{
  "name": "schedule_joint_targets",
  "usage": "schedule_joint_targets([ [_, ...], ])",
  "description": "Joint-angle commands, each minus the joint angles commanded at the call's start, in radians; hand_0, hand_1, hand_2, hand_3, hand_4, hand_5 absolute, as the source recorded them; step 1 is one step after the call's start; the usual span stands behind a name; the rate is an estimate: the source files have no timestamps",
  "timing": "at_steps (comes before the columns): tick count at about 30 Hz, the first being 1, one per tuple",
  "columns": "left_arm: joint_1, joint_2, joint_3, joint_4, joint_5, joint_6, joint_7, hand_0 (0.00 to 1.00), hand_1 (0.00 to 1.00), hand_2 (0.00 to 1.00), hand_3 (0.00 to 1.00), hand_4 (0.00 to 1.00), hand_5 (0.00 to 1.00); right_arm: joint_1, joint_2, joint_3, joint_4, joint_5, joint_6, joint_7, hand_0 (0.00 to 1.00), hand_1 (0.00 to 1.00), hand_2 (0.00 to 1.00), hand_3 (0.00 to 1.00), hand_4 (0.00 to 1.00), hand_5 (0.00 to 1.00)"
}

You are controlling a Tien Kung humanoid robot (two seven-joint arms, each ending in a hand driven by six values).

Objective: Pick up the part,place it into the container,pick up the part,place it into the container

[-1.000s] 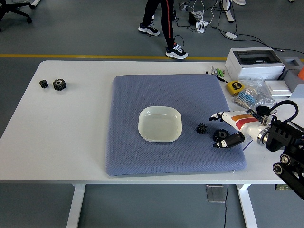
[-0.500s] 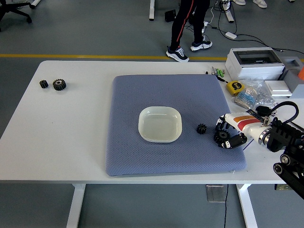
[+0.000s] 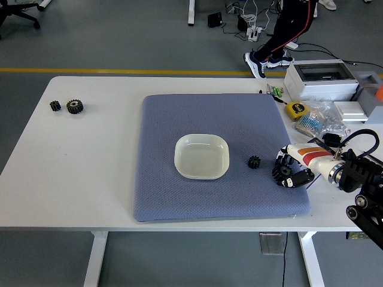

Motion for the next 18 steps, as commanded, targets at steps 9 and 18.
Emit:
schedule_joint_targets([
  [9, -0.005, -0.002, -0.046, 0.000, 0.033, 0.002, 0.007, 0.670, 0.655, 0.626, 0.558, 0.572, 0.544, 0.012, -0.010, -0.012, 0.033, 0.023, -0.024, 0.015, 0.262, 0.440, 0.491, 0.513, 0.810, 0.241],
  [18, -0.008, -0.004, -0.065, 0.000, 0.043, 0.003, 0.009, 0.670, 0.655, 0.627, 0.557, 0.572, 0.545, 0.005, -0.024, 0.004, 0.081, -0.022, -0.005, -0.020, 0.274, 0.448, 0.499, 0.518, 0.834, 0.235],
])
